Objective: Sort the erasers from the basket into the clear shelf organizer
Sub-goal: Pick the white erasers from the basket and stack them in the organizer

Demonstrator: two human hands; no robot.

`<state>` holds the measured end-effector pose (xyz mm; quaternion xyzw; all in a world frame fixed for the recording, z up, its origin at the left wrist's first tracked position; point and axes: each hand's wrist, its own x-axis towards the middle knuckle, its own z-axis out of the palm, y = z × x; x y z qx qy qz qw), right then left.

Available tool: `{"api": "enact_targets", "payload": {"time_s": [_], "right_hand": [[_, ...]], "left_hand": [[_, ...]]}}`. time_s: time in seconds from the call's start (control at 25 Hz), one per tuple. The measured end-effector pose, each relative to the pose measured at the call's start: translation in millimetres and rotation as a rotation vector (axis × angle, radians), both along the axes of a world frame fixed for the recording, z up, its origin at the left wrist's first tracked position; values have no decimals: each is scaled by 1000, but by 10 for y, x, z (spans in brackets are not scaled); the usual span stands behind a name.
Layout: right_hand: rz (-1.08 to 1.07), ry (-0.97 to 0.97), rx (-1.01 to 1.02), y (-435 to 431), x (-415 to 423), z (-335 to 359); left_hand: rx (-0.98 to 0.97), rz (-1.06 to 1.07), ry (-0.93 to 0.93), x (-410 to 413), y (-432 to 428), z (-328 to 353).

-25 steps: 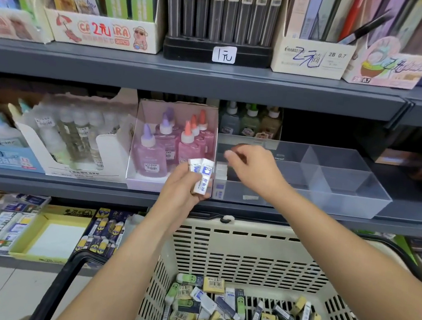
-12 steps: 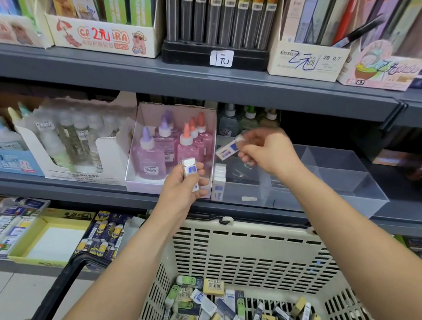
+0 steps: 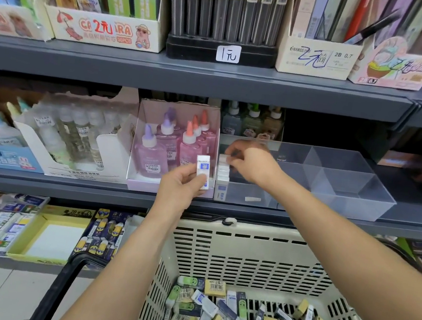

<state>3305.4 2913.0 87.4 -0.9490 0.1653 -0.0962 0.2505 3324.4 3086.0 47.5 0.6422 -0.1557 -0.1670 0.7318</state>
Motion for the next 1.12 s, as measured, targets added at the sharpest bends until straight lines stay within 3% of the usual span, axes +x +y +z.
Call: {"api": "enact_targets", "payload": {"time_s": [0.2,0.32,0.44,0.72,0.8,0.92,1.12], "right_hand": [[59,61,-85,31,-63,-37],[-1,-73,-67,81,-176,57],[8,-190,160,240,-302,210],[-35,-97,455,152,-358,327],[-112,-190,330,-13,-343,346],[-150,-266,70,-122,-277,314],[-93,-208,14,-66,-113,155]], "left_hand": [[4,-36,18,23,-19,-16],[-25,-47,-7,-7,-15,-16],[1,-35,-113,-27,-15,3],[221,32,-407,-80,-70,-20],[371,101,-506,-98,-94,-63],[486,121,-489,-89,-126,-118],[547,90,-480,-80,-148,-162]]}}
